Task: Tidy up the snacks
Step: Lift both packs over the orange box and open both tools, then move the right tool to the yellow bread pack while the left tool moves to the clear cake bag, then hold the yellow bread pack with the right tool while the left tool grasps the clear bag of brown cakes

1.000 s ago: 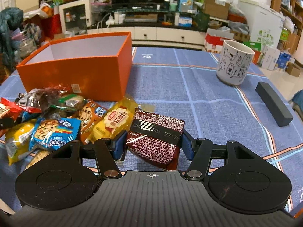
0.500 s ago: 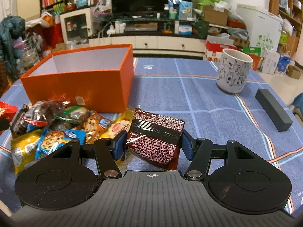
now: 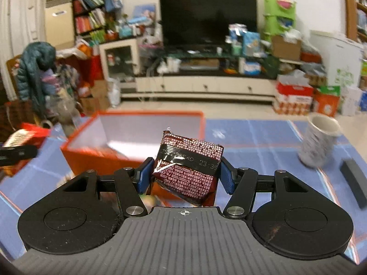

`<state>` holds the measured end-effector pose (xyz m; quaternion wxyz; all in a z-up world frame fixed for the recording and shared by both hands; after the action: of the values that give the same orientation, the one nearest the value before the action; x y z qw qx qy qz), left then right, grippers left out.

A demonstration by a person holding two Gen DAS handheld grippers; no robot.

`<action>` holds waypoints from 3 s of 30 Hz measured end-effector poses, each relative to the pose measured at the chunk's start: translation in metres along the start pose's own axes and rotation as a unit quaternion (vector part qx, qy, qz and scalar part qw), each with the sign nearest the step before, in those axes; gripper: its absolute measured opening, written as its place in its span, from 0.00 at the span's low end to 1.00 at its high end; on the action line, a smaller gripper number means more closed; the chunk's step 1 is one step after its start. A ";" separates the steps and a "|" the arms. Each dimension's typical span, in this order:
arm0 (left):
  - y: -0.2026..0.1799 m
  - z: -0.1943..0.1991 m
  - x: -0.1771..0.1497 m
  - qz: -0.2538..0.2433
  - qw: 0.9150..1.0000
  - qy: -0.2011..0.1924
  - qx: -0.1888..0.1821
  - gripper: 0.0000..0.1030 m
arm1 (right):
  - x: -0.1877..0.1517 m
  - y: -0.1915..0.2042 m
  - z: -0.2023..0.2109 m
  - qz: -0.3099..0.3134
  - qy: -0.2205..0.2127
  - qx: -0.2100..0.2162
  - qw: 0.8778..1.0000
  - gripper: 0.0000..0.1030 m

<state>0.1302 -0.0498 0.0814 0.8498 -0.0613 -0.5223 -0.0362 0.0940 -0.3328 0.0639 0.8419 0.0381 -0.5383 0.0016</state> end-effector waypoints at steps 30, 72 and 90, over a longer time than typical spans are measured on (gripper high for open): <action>0.035 0.037 -0.074 0.066 0.998 -0.018 0.016 0.98 | -0.071 -0.036 0.043 -0.055 -0.020 -0.084 0.995 0.83; -0.070 -0.052 -0.083 -0.021 0.998 0.044 -0.032 0.97 | -0.124 -0.051 -0.050 -0.011 0.136 -0.067 0.988 0.53; -0.087 -0.077 -0.091 -0.036 0.996 0.078 -0.006 0.97 | -0.123 -0.048 -0.054 -0.014 0.139 -0.075 0.987 0.55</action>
<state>0.1459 -0.1467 -0.0285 0.8856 -0.0441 -0.4562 -0.0747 0.0933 -0.3729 -0.0727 0.9088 -0.0181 -0.4143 -0.0454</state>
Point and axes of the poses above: each gripper's, at about its wrist camera, not at the fingertips, and z roughly against the way its jaws point, y to its left, x to its top, the point moved 1 cm from there along -z, roughly the way its jaws point, and after that the axes turned 5 degrees about -y, right-handed, at the moved point
